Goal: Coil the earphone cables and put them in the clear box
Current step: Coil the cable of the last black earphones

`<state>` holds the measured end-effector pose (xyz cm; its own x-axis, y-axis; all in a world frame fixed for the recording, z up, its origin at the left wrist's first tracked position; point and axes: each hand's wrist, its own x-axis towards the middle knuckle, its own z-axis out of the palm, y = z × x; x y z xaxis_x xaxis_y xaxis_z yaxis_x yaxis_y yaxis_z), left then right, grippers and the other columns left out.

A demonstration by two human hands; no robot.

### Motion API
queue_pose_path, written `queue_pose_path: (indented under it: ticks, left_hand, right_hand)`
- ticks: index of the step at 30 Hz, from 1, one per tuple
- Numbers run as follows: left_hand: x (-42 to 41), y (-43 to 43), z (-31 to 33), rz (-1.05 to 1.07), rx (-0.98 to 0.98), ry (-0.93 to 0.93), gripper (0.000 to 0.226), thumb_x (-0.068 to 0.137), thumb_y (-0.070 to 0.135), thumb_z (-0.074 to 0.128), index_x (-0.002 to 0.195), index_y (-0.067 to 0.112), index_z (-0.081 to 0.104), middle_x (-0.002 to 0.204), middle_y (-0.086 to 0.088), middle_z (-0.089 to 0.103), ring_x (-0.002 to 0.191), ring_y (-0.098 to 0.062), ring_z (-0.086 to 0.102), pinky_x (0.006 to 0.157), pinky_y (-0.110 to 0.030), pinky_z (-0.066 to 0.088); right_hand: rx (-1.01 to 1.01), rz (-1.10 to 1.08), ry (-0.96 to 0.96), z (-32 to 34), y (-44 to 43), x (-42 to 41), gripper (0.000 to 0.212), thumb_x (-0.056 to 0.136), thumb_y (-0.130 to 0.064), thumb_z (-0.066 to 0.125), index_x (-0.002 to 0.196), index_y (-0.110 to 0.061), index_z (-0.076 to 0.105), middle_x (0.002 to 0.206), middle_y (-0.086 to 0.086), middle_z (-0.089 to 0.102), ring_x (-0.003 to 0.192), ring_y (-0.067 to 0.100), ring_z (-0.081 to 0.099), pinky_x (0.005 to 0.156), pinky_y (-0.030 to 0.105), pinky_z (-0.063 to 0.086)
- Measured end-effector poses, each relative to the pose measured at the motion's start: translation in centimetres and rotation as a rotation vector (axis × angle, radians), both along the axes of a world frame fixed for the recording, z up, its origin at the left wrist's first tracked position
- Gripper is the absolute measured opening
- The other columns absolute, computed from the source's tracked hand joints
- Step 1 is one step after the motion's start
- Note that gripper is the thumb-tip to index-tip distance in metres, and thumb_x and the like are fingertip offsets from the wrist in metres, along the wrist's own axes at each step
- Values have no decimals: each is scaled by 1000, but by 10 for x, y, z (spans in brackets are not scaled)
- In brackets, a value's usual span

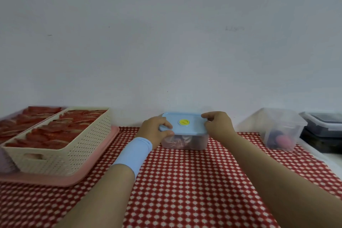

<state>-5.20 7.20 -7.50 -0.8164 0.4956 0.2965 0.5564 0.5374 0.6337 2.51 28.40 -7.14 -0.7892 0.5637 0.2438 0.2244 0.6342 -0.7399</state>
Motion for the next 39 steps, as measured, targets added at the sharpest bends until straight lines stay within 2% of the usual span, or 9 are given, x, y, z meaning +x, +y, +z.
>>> queue_pose_path:
  ticks: [4,7,10,14,19,24,30,34,39]
  left_hand:
    - [2,0,-4,12,-24,-36,54,88,30,71,138,18,54,149,1,45,130,-17,48,105,-21,33]
    - [3,-1,1,37,-23,-83,46,92,40,64,133,21,61,139,2,55,123,-17,54,99,-20,36]
    - [5,-2,4,54,-62,-46,30,99,41,49,95,23,73,97,3,65,94,-22,61,71,-23,40]
    - [6,4,0,87,-137,-31,34,104,32,41,123,19,66,122,-5,64,111,-22,57,82,-22,34]
    - [0,12,0,146,-254,-4,29,105,30,34,88,19,54,89,-7,59,82,-22,56,80,-36,46]
    - [-5,15,2,186,-222,-67,38,101,30,43,88,2,65,95,-16,65,78,-21,56,70,-34,46]
    - [3,38,-1,144,-286,-53,42,102,29,36,136,4,39,142,-12,37,133,-27,34,112,-38,31]
    - [-3,41,-11,103,-350,-31,46,106,17,26,149,2,28,161,-18,15,150,-31,8,122,-38,6]
    - [-5,41,-12,138,-350,-112,48,106,22,30,153,13,25,163,-15,1,150,-35,-2,123,-43,5]
  right_hand:
    - [13,-1,-85,-1,-1,-1,38,96,-4,48,125,-11,70,135,7,64,120,26,60,102,28,44]
    - [40,-2,-97,-4,-3,1,36,97,-9,49,124,-13,71,134,5,65,114,27,63,99,28,45]
    - [58,-2,-72,-4,-2,3,35,96,-9,49,122,-13,72,131,5,67,93,23,65,89,26,47]
    - [69,28,-81,-6,1,2,35,99,-12,47,124,-15,71,126,5,70,62,9,51,69,19,42]
    - [89,53,-146,-1,0,2,35,100,-12,46,125,-12,70,132,5,66,86,19,60,81,25,47]
    - [203,71,-201,-3,-11,10,37,102,-13,42,130,-12,66,144,8,58,118,30,60,103,31,42]
    - [298,155,-193,-11,-6,14,36,105,-24,44,132,-8,60,156,6,44,128,31,52,103,32,36]
    - [428,271,-384,-15,-1,12,51,108,-33,39,156,-16,30,167,5,17,153,25,18,117,31,24]
    - [-56,173,-140,-14,-6,6,68,101,-35,55,158,-18,22,159,9,36,140,29,41,112,34,32]
